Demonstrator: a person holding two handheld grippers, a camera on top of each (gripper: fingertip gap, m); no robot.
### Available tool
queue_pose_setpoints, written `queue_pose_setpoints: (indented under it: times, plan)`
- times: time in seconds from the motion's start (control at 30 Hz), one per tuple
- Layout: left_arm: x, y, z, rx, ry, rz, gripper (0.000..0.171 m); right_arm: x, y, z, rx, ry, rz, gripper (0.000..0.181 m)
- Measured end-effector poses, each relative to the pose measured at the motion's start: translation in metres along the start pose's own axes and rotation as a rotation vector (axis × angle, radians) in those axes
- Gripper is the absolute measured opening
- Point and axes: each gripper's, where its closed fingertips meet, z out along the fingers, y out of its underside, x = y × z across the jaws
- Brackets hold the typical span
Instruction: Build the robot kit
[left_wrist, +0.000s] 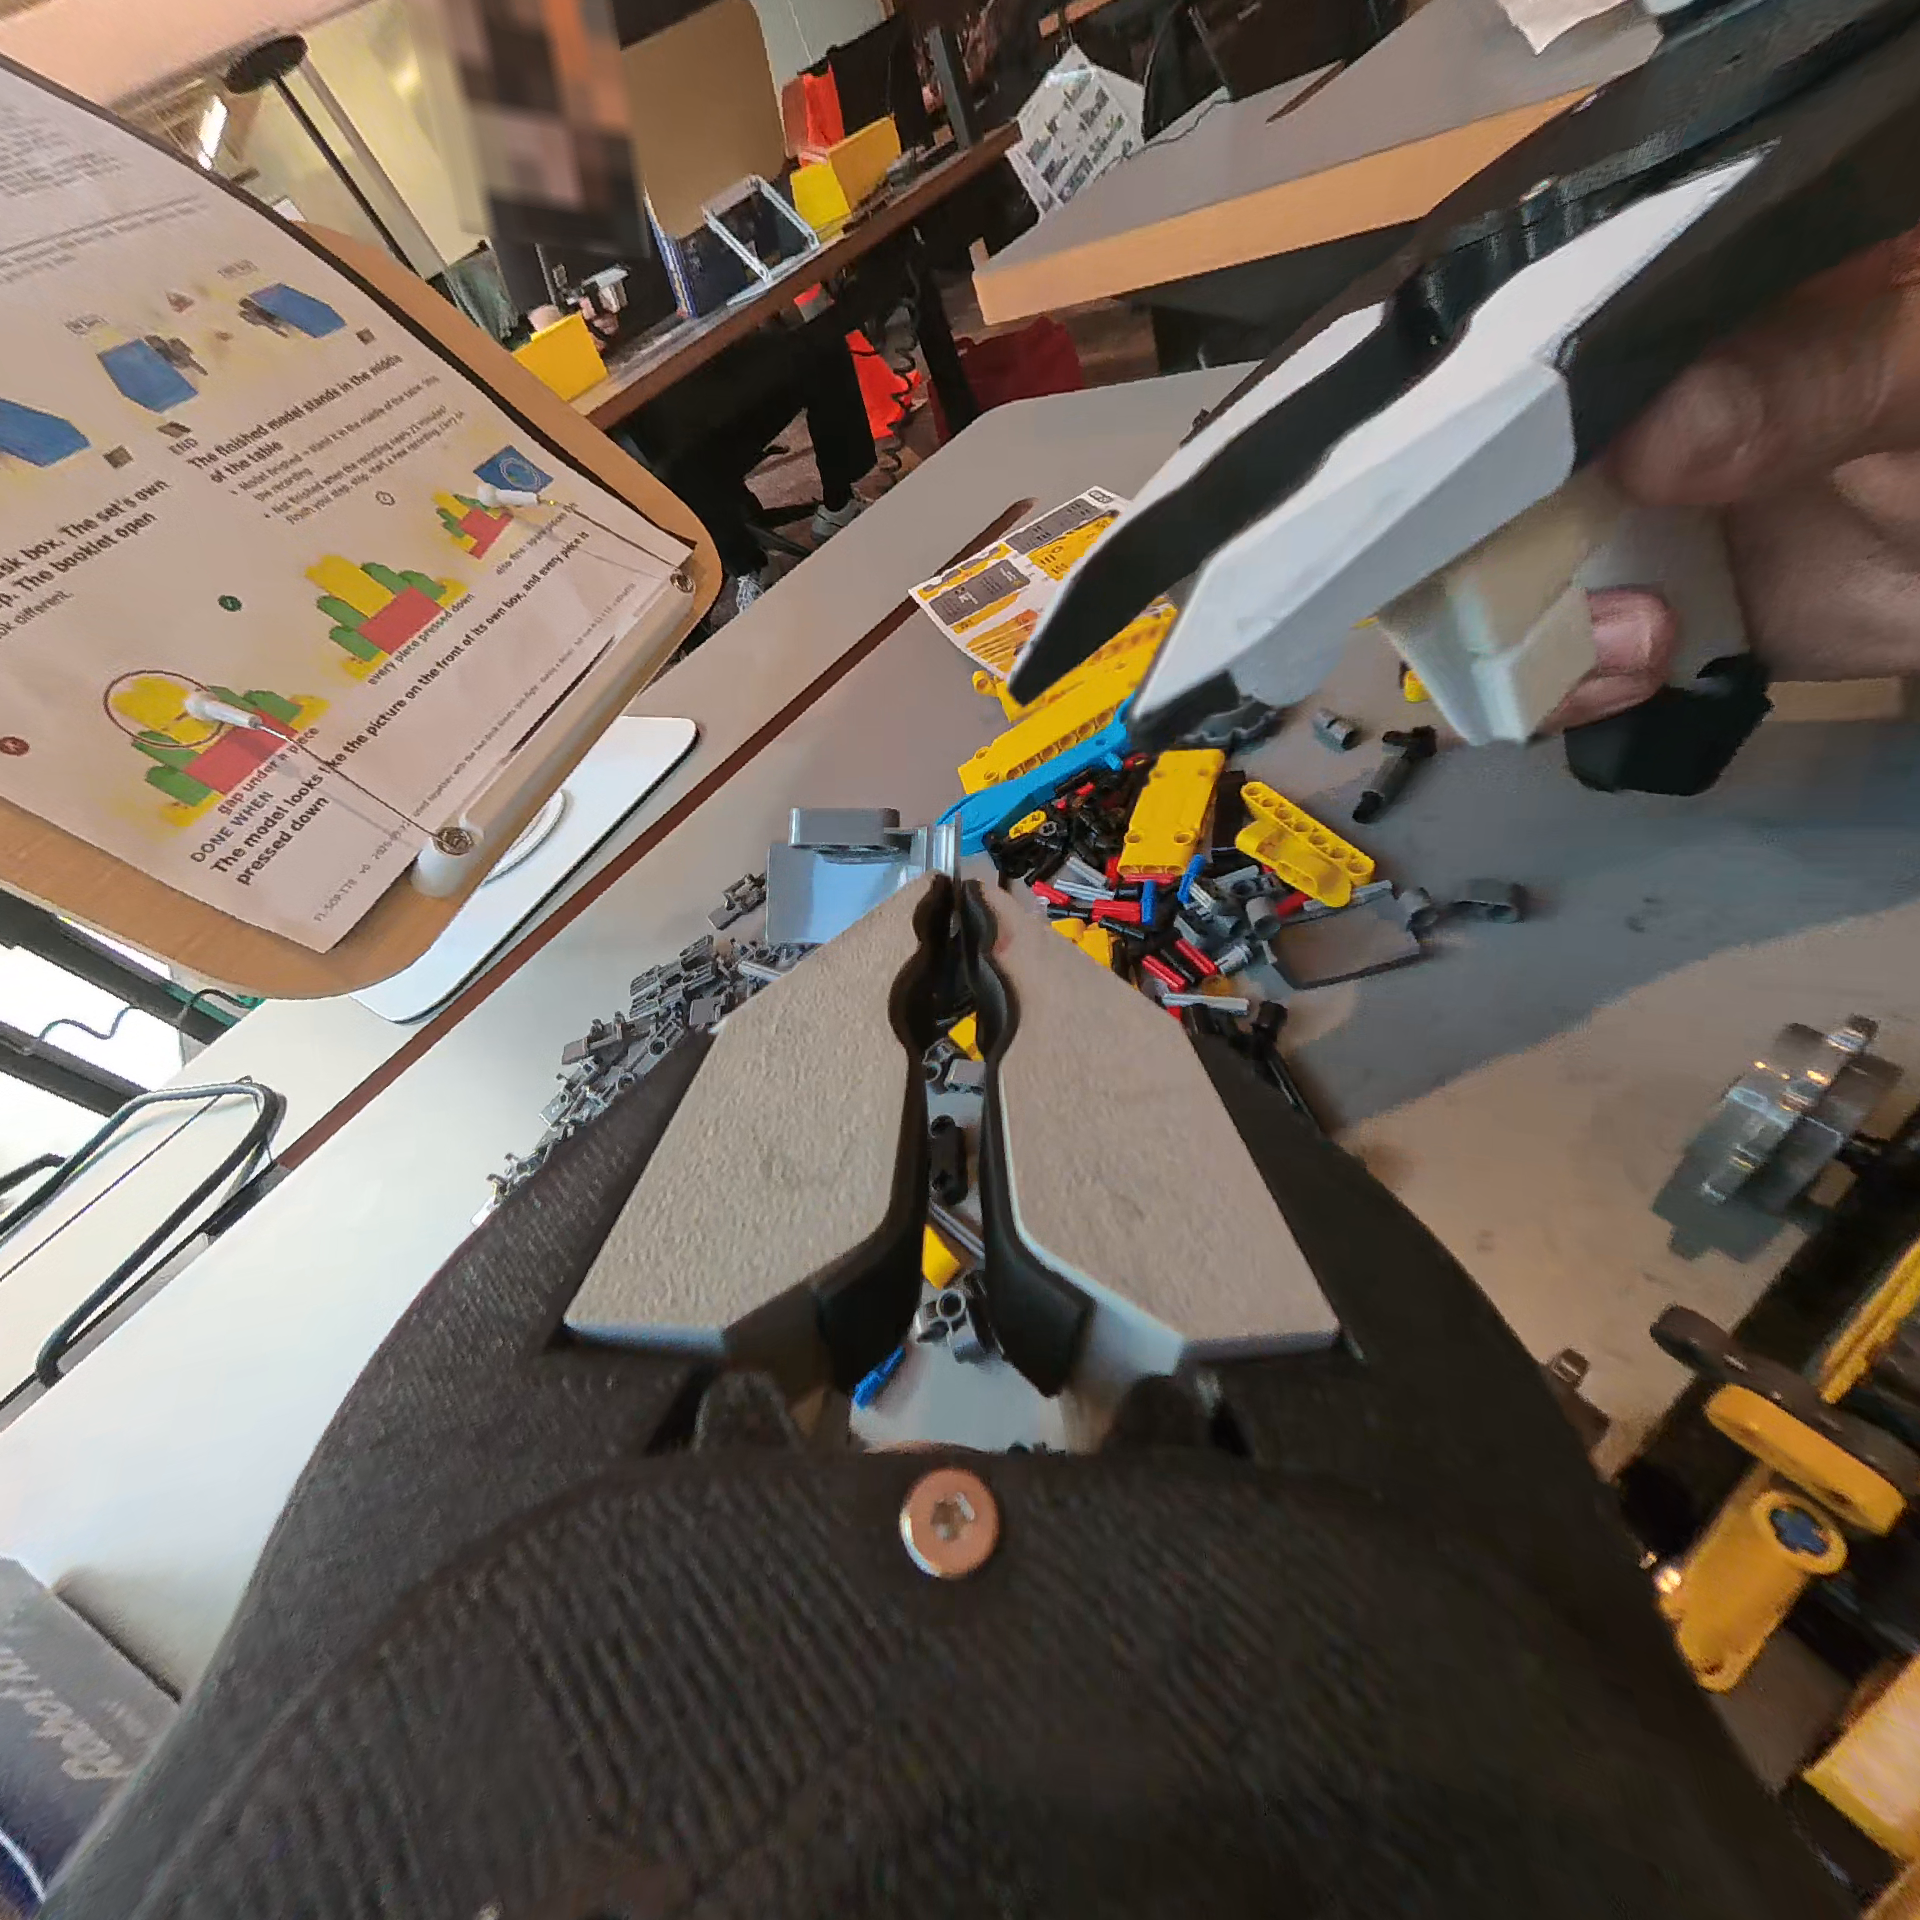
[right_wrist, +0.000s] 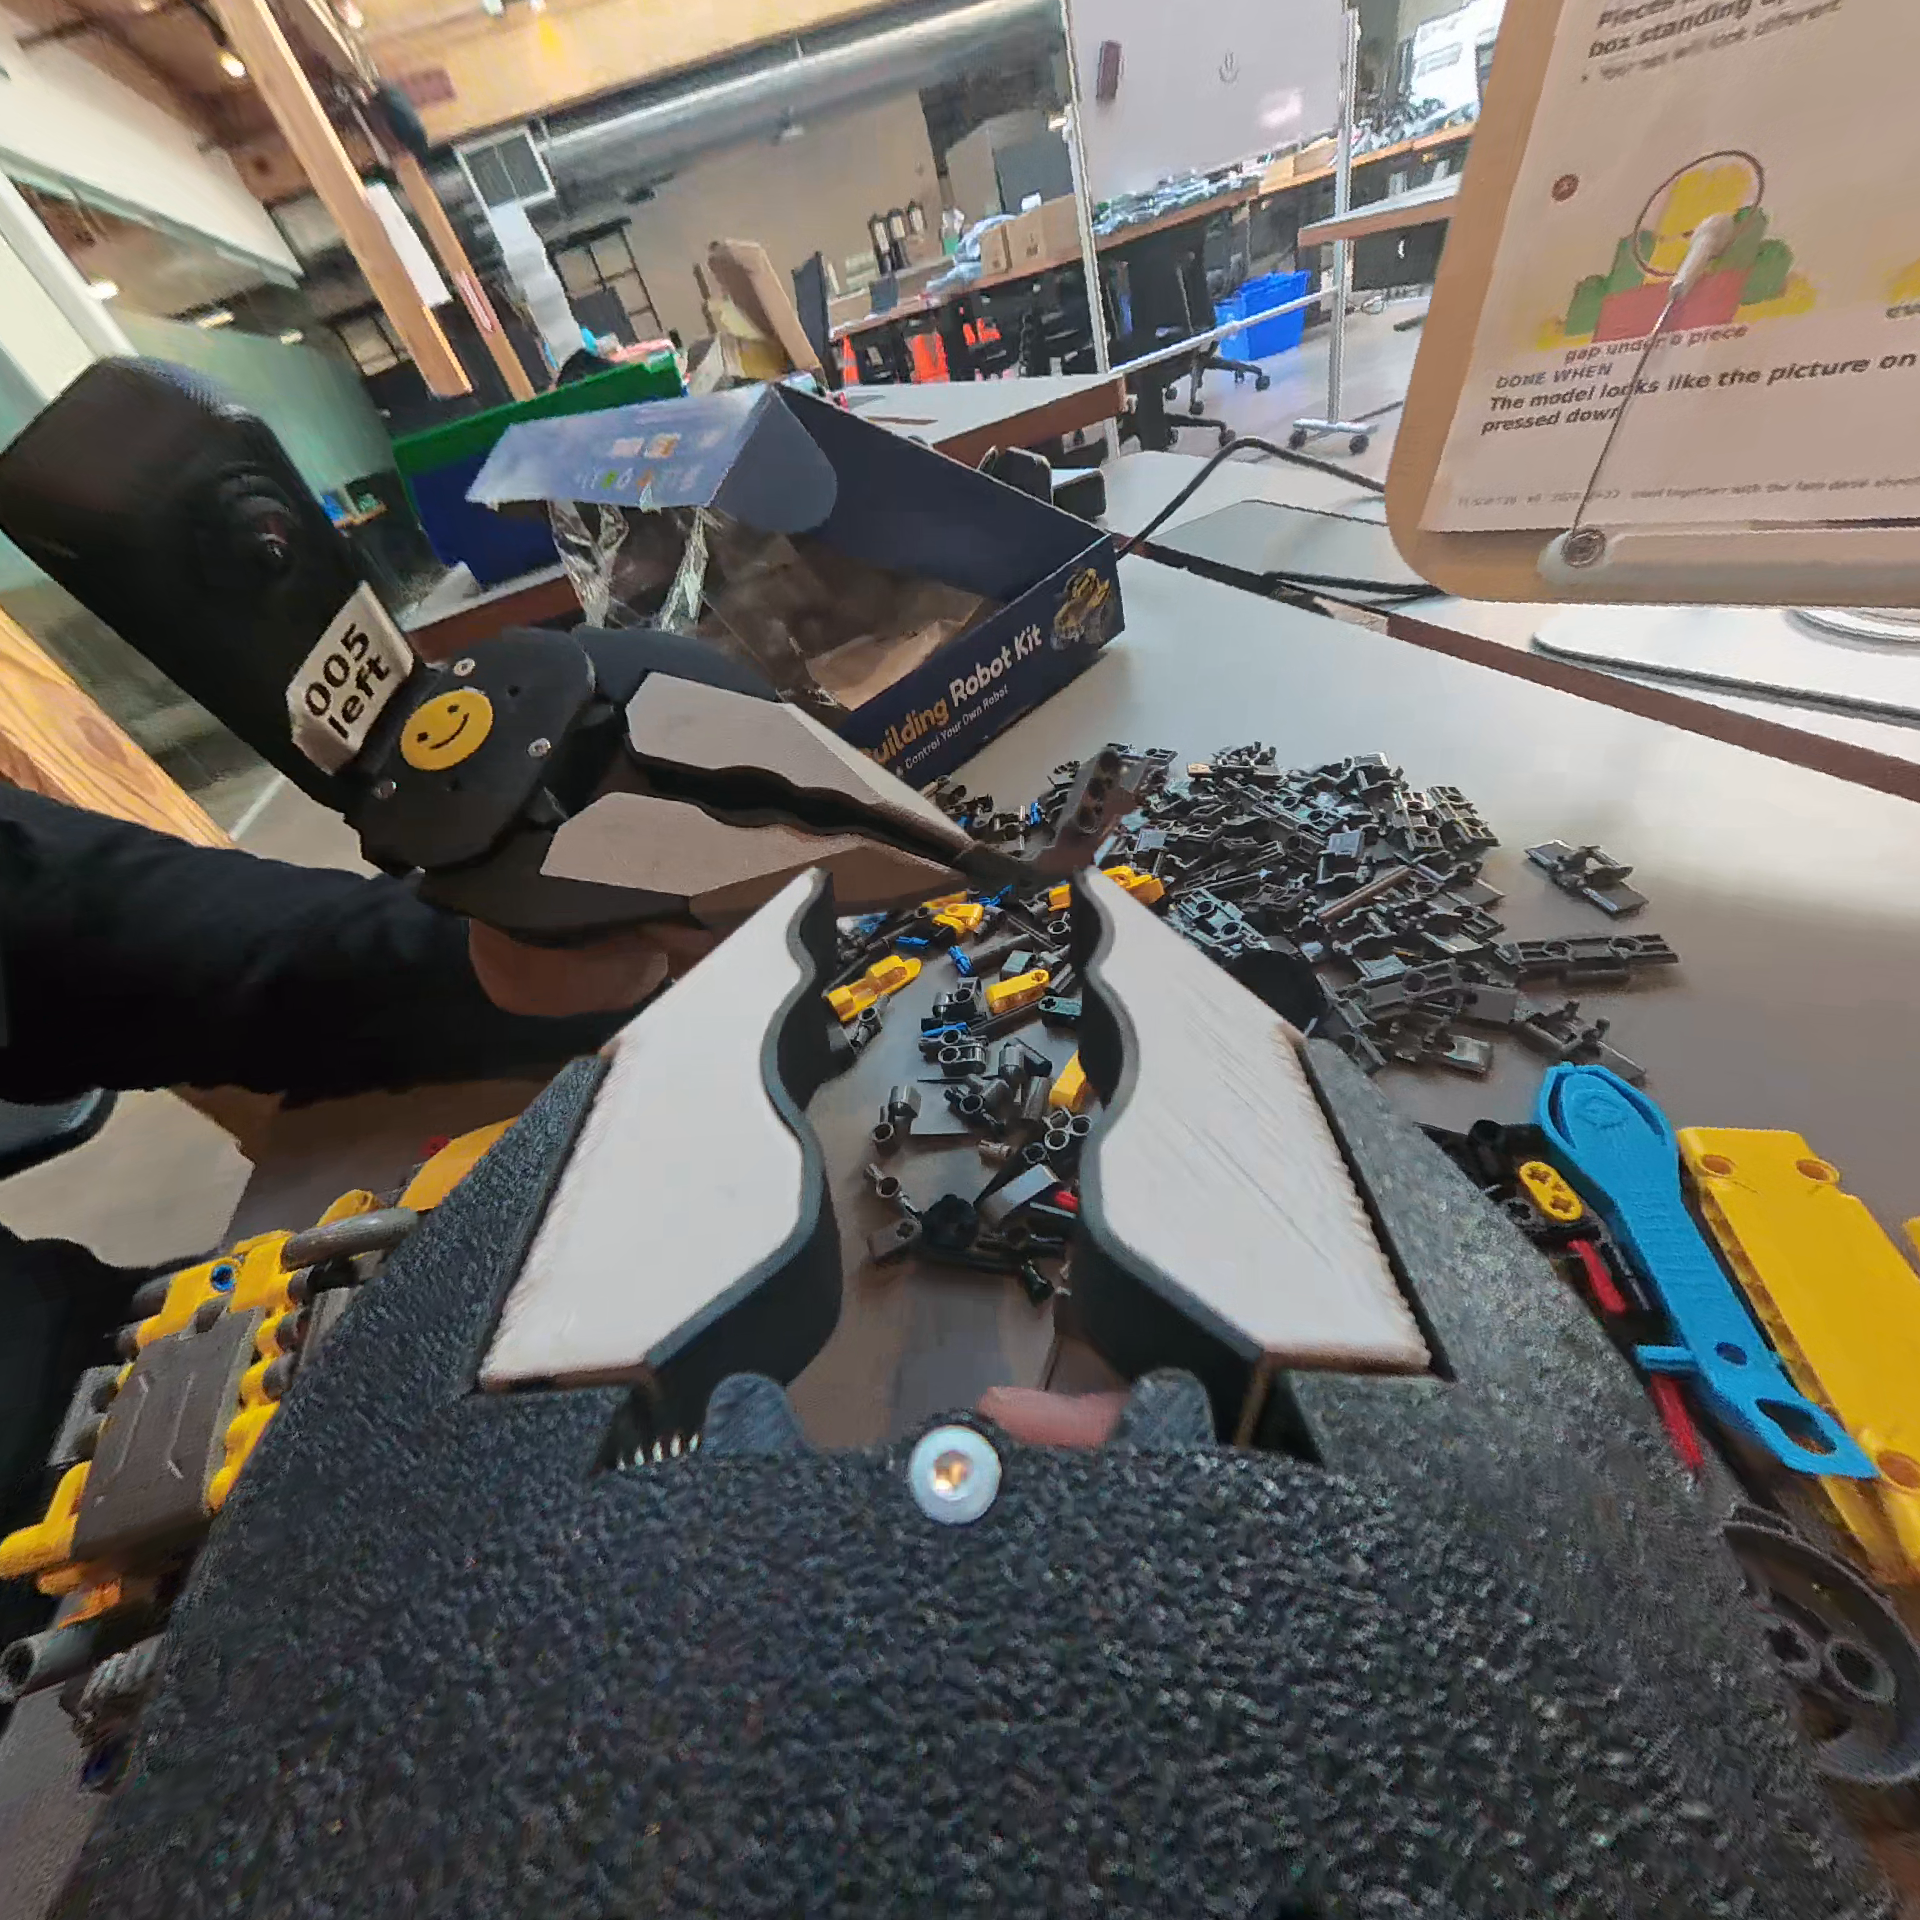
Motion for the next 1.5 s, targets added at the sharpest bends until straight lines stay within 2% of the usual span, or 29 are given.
queue_pose_setpoints:
  times: [0.1, 0.2, 0.27, 0.4, 0.6, 0.77, 0.87, 1.0, 1.17, 1.3, 1.4, 1.5]
  plan:
    - [0.003, -0.009, -0.004, 0.05, -0.001, 0.029, 0.0, 0.002, -0.003, -0.003, 0.035, -0.021, 0.074, 0.045]
    - [0.012, -0.029, -0.016, 0.18, 0.033, 0.062, 0.0, -0.006, -0.003, -0.002, 0.043, -0.089, 0.144, 0.052]
    - [0.019, -0.044, -0.027, 0.291, 0.06, 0.094, 0.0, -0.016, -0.007, -0.001, 0.059, -0.159, 0.188, 0.055]
    - [0.021, -0.055, -0.036, 0.37, 0.061, 0.112, 0.0, -0.042, -0.015, -0.004, 0.083, -0.337, 0.285, 0.055]
    - [0.025, -0.061, -0.042, 0.419, 0.065, 0.135, 0.0, -0.062, -0.02, -0.001, 0.091, -0.447, 0.334, 0.058]
    - [0.027, -0.07, -0.051, 0.461, 0.057, 0.142, 0.0, -0.064, -0.022, 0.0, 0.114, -0.475, 0.382, 0.052]
    - [0.028, -0.078, -0.059, 0.499, 0.084, 0.086, 0.0, -0.064, -0.023, 0.0, 0.118, -0.489, 0.403, 0.055]
    - [0.03, -0.085, -0.068, 0.547, 0.17, -0.056, 0.0, -0.08, -0.033, -0.006, 0.16, -0.616, 0.438, 0.057]
    - [0.036, -0.088, -0.072, 0.565, 0.196, -0.058, 0.0, -0.092, -0.04, -0.012, 0.18, -0.706, 0.483, 0.051]
    - [0.04, -0.088, -0.072, 0.566, 0.192, -0.014, 0.0, -0.091, -0.044, -0.012, 0.208, -0.706, 0.518, 0.037]
    - [0.04, -0.083, -0.067, 0.535, 0.175, 0.01, 0.0, -0.081, -0.04, -0.009, 0.202, -0.636, 0.511, 0.032]
    - [0.036, -0.069, -0.054, 0.469, 0.157, 0.016, 0.0, -0.064, -0.031, -0.002, 0.162, -0.47, 0.425, 0.03]
